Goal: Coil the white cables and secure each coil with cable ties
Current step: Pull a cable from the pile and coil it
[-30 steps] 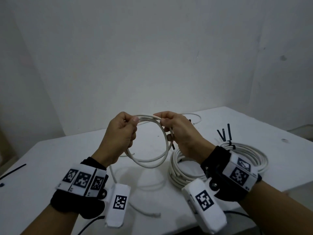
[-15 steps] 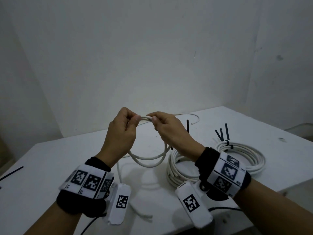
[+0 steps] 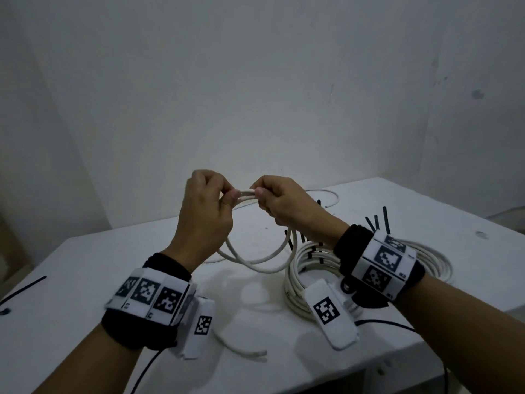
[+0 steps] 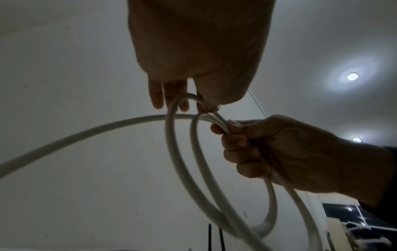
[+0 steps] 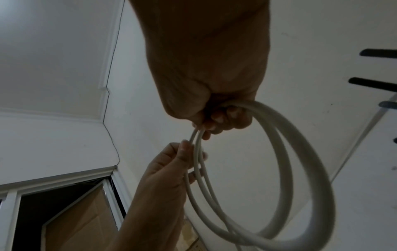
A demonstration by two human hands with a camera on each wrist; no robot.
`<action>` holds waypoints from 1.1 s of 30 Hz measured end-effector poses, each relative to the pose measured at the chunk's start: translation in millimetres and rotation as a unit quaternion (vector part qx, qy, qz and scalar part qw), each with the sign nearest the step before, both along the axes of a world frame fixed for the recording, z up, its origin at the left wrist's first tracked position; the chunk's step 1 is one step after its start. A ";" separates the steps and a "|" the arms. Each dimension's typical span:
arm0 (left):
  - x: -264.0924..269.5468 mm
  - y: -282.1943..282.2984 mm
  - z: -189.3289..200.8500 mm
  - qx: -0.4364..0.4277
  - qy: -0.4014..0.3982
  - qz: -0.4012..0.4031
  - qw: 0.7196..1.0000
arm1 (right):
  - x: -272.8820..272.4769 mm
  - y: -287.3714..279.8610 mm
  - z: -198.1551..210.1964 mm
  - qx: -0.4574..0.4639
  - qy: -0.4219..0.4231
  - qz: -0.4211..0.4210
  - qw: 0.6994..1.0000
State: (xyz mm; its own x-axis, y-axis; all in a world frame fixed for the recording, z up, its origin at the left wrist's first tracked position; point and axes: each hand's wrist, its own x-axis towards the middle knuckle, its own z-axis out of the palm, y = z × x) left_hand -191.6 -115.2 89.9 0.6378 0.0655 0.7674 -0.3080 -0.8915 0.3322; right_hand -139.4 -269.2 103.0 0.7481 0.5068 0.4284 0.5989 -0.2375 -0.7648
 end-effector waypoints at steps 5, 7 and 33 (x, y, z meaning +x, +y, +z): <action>-2.2 0.1 20.6 -0.266 0.196 -0.177 0.927 | 7.0 1.8 13.7 0.001 -0.062 -0.010 0.998; -1.8 -1.9 28.2 -0.306 0.254 -0.201 0.895 | 8.6 5.3 18.8 0.003 -0.088 -0.021 0.996; -3.2 -0.5 63.3 -0.479 0.256 -0.292 0.788 | 23.9 16.9 19.5 0.295 0.010 0.018 0.955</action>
State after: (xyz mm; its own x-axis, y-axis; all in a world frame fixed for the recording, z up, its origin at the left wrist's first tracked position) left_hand -194.8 -115.7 153.2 0.9833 0.0393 0.1776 -0.1804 0.0862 0.9798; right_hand -115.5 -252.3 122.5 0.7457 0.2063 0.6335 0.5828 0.2586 -0.7703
